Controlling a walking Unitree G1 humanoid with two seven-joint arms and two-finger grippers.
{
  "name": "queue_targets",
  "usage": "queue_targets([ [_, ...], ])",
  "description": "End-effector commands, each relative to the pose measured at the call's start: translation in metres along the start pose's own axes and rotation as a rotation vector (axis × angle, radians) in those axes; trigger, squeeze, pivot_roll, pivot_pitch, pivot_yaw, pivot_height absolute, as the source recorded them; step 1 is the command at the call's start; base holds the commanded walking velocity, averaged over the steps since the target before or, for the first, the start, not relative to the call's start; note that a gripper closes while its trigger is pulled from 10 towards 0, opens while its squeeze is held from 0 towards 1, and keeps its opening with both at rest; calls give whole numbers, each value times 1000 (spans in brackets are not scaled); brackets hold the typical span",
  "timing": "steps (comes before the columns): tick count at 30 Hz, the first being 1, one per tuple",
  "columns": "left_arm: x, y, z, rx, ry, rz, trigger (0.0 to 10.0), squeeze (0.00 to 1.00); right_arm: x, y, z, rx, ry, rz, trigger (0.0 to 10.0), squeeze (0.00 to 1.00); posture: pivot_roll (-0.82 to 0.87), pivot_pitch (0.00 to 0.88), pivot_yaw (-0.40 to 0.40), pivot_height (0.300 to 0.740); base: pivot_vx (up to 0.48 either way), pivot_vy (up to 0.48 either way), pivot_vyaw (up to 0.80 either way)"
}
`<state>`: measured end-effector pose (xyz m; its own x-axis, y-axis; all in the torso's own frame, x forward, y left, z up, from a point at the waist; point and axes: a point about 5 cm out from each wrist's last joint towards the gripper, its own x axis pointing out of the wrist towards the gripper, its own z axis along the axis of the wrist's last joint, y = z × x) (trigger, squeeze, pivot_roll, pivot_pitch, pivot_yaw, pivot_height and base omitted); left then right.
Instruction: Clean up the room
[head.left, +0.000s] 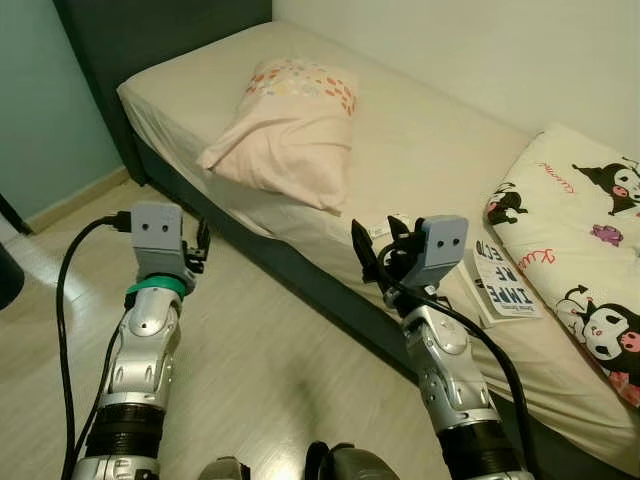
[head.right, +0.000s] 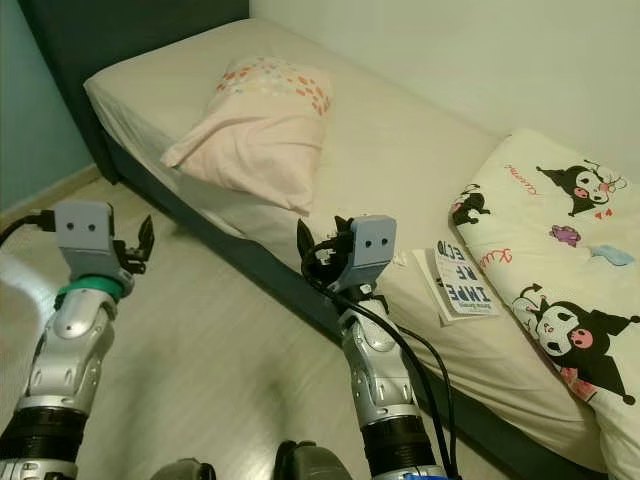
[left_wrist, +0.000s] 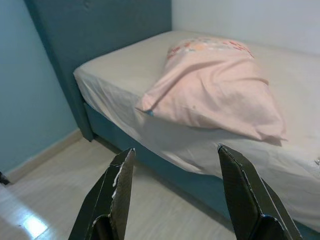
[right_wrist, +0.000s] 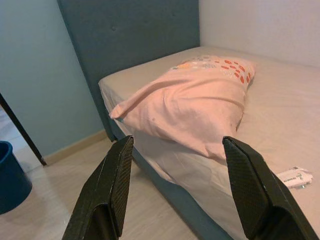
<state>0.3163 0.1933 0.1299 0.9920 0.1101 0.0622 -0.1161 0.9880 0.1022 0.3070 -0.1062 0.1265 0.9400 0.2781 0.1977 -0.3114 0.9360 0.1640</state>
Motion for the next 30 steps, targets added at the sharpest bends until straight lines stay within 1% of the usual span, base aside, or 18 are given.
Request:
queue_targets([
  [1, -4, -4, -11, -13, 51, -22, 10000, 0, -3, -4, -4, -2, 16, -19, 10000, 0, -12, 22, -36, 740, 0, 0, 0],
  [10, -8, -11, -21, -42, 118, -31, 10000, 0, -3, -3, -6, 6, 24, -16, 10000, 0, -13, 16, -36, 740, 0, 0, 0],
  [15, -7, -11, -21, -24, 121, -30, 10000, 0, -4, -3, -7, 4, 27, -17, 10000, 0, -14, 13, -36, 740, 0, 0, 0],
  [19, -7, -8, -21, 14, 110, -24, 10000, 0, -4, -3, -8, -9, 33, -20, 10000, 0, -13, 10, -36, 740, 0, 0, 0],
  [24, -7, -9, -18, 2, 88, -30, 10000, 0, -4, -4, -8, -12, 32, -25, 10000, 0, -14, 6, -37, 740, 0, 0, 0],
  [30, -7, -9, -18, 7, 88, -31, 10000, 0, -4, -5, -8, -13, 32, -24, 10000, 0, -15, 4, -38, 740, 0, 0, 0],
])
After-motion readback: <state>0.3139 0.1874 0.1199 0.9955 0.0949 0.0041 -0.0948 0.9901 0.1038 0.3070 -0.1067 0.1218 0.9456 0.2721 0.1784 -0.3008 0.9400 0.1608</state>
